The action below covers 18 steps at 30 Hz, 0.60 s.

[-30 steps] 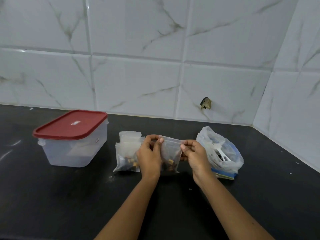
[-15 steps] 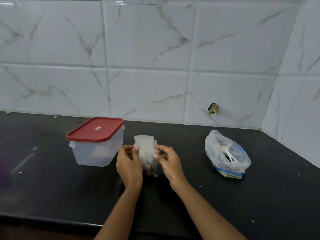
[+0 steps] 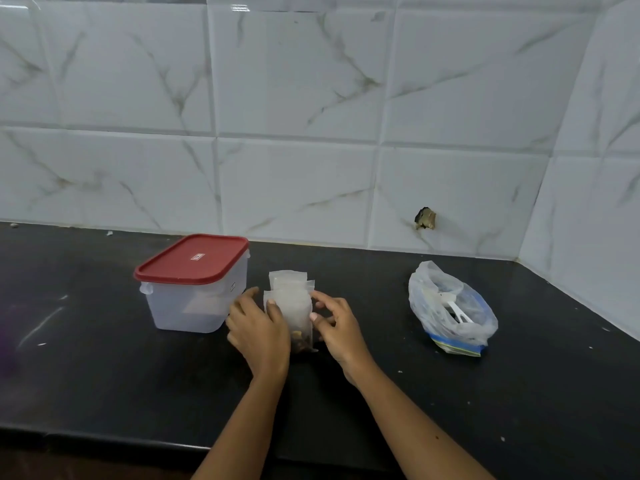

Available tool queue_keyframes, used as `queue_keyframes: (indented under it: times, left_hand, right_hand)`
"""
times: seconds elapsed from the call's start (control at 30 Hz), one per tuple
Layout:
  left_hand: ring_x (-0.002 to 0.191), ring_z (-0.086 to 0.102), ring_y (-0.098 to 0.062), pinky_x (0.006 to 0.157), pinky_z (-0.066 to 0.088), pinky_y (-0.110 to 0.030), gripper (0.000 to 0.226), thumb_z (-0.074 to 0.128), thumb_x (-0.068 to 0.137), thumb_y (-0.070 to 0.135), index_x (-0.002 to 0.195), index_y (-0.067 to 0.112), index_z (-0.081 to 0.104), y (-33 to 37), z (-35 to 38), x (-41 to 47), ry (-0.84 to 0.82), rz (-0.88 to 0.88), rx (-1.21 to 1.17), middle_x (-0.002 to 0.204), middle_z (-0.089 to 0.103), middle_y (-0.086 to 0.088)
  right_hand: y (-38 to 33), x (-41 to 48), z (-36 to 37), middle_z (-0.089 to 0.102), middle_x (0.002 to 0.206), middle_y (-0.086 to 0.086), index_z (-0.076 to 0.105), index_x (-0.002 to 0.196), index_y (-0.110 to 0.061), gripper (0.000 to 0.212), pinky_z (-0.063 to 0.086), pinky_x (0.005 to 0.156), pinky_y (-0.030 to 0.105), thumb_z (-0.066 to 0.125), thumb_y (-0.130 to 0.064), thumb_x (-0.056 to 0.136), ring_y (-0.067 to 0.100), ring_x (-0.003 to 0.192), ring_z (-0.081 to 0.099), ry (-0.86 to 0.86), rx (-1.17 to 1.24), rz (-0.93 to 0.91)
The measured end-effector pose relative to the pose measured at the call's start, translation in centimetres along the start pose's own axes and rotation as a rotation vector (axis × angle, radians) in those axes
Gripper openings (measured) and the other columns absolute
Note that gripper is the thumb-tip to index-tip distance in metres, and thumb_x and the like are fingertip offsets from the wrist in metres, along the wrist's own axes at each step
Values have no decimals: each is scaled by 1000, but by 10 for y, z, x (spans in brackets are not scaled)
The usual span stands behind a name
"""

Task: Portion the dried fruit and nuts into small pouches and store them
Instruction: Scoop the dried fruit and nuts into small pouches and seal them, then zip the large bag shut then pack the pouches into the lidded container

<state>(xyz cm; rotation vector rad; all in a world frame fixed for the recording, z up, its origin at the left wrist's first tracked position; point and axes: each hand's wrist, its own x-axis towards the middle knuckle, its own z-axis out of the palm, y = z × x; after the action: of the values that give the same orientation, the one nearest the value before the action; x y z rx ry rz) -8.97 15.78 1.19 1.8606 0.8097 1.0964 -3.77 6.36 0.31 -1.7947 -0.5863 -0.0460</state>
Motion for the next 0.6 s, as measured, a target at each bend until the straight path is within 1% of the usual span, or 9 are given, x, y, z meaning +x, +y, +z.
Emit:
queue_keyframes:
  times: [0.1,0.2,0.27,0.33,0.4,0.47,0.5,0.53,0.6]
  left_hand:
    - [130,37,-23,107,26,-43,36,51,91,13,127,17,49,5,2,-5,-25,172,120,136,44,-6]
    - [131,39,-22,106,28,-43,41,54,90,11,130,18,49,18,11,-14,-78,431,166,138,47,-3]
    - [126,45,-22,102,35,-40,41,52,90,10,131,16,49,34,23,-24,-143,541,92,135,51,-4]
    - [121,49,-23,97,39,-36,39,49,92,9,130,14,51,54,39,-34,-202,577,1,130,55,-5]
    - [117,50,-21,94,38,-30,37,46,93,10,129,15,52,74,56,-48,-262,588,-70,126,57,-4]
    - [113,49,-11,89,35,-15,35,42,95,11,129,17,51,91,73,-64,-365,570,-170,124,58,0]
    - [111,48,-5,86,33,-9,35,40,96,12,128,19,51,99,80,-73,-439,553,-225,123,57,2]
    - [108,48,-2,84,34,-5,35,40,96,11,128,19,52,107,90,-80,-511,544,-286,122,57,2]
    - [109,53,-7,85,37,-6,34,39,96,7,127,15,52,126,106,-93,-631,529,-365,120,59,0]
  right_hand:
    - [-4,-5,-11,48,110,-3,57,122,-24,35,49,89,29,50,-7,93,7,89,53,57,21,13]
    - [-12,-7,-35,52,112,-2,58,119,-23,32,51,90,29,48,-7,93,12,96,57,102,0,-3]
    - [-18,-6,-59,54,111,-2,59,117,-21,32,51,90,29,48,-5,93,12,97,58,147,-31,-44]
    - [-22,-2,-87,56,111,-1,60,115,-20,30,50,90,29,48,-4,93,13,98,58,210,-51,-63]
    - [-23,1,-115,58,109,-1,61,113,-18,29,49,88,25,46,-3,93,10,95,58,250,-52,-57]
    - [-19,4,-141,61,105,-1,62,111,-15,28,49,84,22,46,-1,93,7,90,58,290,-72,-52]
    - [-15,4,-152,63,105,0,63,109,-14,26,50,85,24,46,-1,93,8,90,59,321,-92,-45]
    - [-10,5,-162,65,106,2,63,108,-13,25,51,86,27,46,-2,93,12,92,61,356,-107,-33]
    - [2,3,-181,67,103,2,64,106,-14,25,52,83,28,46,-3,93,15,93,62,417,-105,-3]
